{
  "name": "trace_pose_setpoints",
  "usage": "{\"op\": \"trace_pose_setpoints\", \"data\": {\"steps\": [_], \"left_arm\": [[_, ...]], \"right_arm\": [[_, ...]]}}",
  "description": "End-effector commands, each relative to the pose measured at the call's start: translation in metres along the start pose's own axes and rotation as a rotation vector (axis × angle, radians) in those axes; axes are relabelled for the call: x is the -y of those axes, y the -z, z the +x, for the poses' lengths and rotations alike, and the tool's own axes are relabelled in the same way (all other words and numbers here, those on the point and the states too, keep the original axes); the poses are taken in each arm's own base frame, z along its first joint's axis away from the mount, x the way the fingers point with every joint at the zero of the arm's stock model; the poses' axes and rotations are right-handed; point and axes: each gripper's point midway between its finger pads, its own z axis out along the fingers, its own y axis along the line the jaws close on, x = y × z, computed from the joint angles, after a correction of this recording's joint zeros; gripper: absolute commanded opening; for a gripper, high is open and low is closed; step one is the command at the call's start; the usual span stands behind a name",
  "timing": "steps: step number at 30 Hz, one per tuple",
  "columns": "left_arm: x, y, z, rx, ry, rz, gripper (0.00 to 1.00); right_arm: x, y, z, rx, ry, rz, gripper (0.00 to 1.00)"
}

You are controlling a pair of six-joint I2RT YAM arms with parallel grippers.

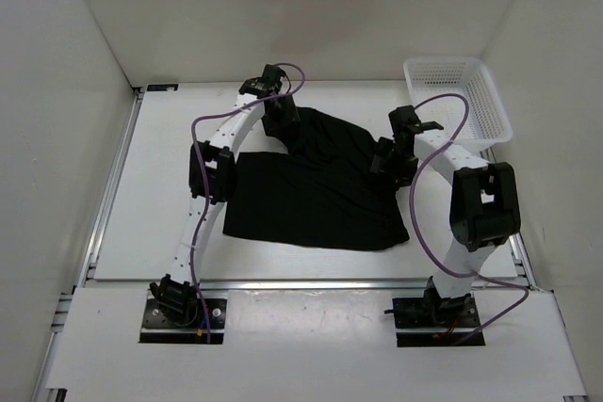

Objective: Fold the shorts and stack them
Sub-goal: Flatten the shorts out

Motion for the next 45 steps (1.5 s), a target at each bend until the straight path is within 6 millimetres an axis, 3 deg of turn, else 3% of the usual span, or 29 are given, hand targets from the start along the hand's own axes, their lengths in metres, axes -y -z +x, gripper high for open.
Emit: {"op": "trace_pose_setpoints", "data": {"steps": [1, 2, 5, 7, 8, 10, 11, 12, 14, 15, 17, 18, 19, 24, 25, 27, 29, 30, 33, 34, 37, 38, 39, 41, 42, 43, 44, 45], "left_arm": [[0.030, 0.001, -0.005, 0.019, 0.000, 0.101, 0.72], [0.033, -0.002, -0.002, 0.002, -0.001, 0.124, 0.67], [0.038, -0.003, 0.001, -0.011, -0.003, 0.151, 0.14], [0.032, 0.004, -0.001, -0.012, 0.007, 0.143, 0.10], [0.028, 0.007, -0.004, 0.003, 0.008, 0.119, 0.10], [0.014, 0.032, -0.024, 0.056, 0.022, 0.097, 0.10], [0.001, 0.034, -0.025, 0.063, 0.020, 0.060, 0.10], [0.000, 0.055, -0.035, 0.100, 0.010, 0.060, 0.10], [-0.022, 0.067, -0.043, 0.117, 0.011, 0.022, 0.10], [-0.024, 0.086, -0.051, 0.149, 0.008, 0.021, 0.10], [-0.043, 0.095, -0.055, 0.156, 0.004, -0.007, 0.10], [-0.046, 0.110, -0.056, 0.166, 0.001, -0.008, 0.10], [-0.047, 0.115, -0.053, 0.159, -0.007, -0.012, 0.10], [-0.107, 0.131, -0.036, 0.128, 0.030, -0.197, 0.10], [-0.109, 0.138, -0.034, 0.134, 0.031, -0.207, 0.10], [-0.137, 0.132, -0.024, 0.092, 0.046, -0.256, 0.19], [-0.150, 0.133, -0.020, 0.078, 0.067, -0.273, 0.26], [-0.165, 0.131, -0.014, 0.050, 0.091, -0.297, 0.29], [-0.183, 0.141, -0.014, 0.055, 0.127, -0.313, 0.36], [-0.185, 0.144, -0.016, 0.068, 0.144, -0.312, 0.45], [-0.189, 0.155, -0.020, 0.091, 0.152, -0.317, 0.71], [-0.192, 0.160, -0.020, 0.099, 0.159, -0.318, 0.71], [-0.192, 0.163, -0.018, 0.099, 0.160, -0.318, 0.71], [-0.198, 0.162, 0.005, 0.056, 0.191, -0.337, 0.69], [-0.195, 0.177, 0.009, 0.089, 0.204, -0.323, 0.68], [-0.206, 0.169, 0.042, 0.025, 0.243, -0.353, 0.68], [-0.210, 0.171, 0.058, 0.015, 0.263, -0.359, 0.68], [-0.207, 0.187, 0.065, 0.055, 0.281, -0.342, 0.69]], "right_arm": [[0.000, -0.004, -0.010, 0.015, -0.030, 0.002, 0.75], [0.000, -0.005, -0.015, 0.025, -0.030, 0.007, 0.75], [-0.002, -0.019, -0.019, 0.016, -0.039, 0.012, 0.73], [-0.002, -0.032, -0.018, -0.005, -0.040, 0.023, 0.68], [-0.001, -0.035, -0.017, -0.013, -0.040, 0.027, 0.57], [-0.005, -0.036, -0.020, 0.000, -0.039, 0.008, 0.38], [-0.004, -0.038, -0.015, -0.016, -0.040, 0.007, 0.20], [-0.005, -0.035, -0.016, -0.001, -0.039, -0.002, 0.13], [-0.004, -0.033, -0.015, 0.001, -0.039, -0.003, 0.00], [-0.003, -0.031, -0.013, 0.001, -0.039, -0.003, 0.00], [-0.005, -0.029, -0.012, 0.006, -0.039, -0.016, 0.00], [-0.002, -0.032, -0.008, -0.006, -0.039, -0.010, 0.00], [-0.002, -0.031, -0.003, -0.015, -0.040, -0.017, 0.00], [-0.012, -0.029, 0.003, -0.003, -0.010, -0.034, 0.00], [-0.012, -0.029, 0.003, -0.003, -0.010, -0.034, 0.00], [-0.020, -0.028, 0.008, -0.011, 0.021, -0.048, 0.00], [-0.021, -0.028, 0.014, -0.025, 0.052, -0.045, 0.00], [-0.023, -0.025, 0.014, -0.024, 0.063, -0.037, 0.03], [-0.025, -0.018, 0.013, -0.013, 0.081, -0.033, 0.23], [-0.022, -0.014, 0.012, -0.004, 0.081, -0.020, 0.39], [-0.022, -0.005, 0.009, 0.015, 0.098, -0.004, 0.62], [-0.019, 0.000, 0.008, 0.028, 0.098, 0.008, 0.68], [-0.019, 0.005, 0.006, 0.033, 0.098, 0.015, 0.70], [-0.018, 0.020, 0.001, 0.070, 0.097, 0.011, 0.74], [-0.014, 0.022, 0.004, 0.077, 0.096, 0.021, 0.74], [-0.013, 0.035, 0.006, 0.098, 0.083, 0.008, 0.74], [-0.011, 0.039, 0.010, 0.105, 0.083, 0.004, 0.74], [-0.006, 0.045, 0.023, 0.099, 0.073, -0.012, 0.74]]}}
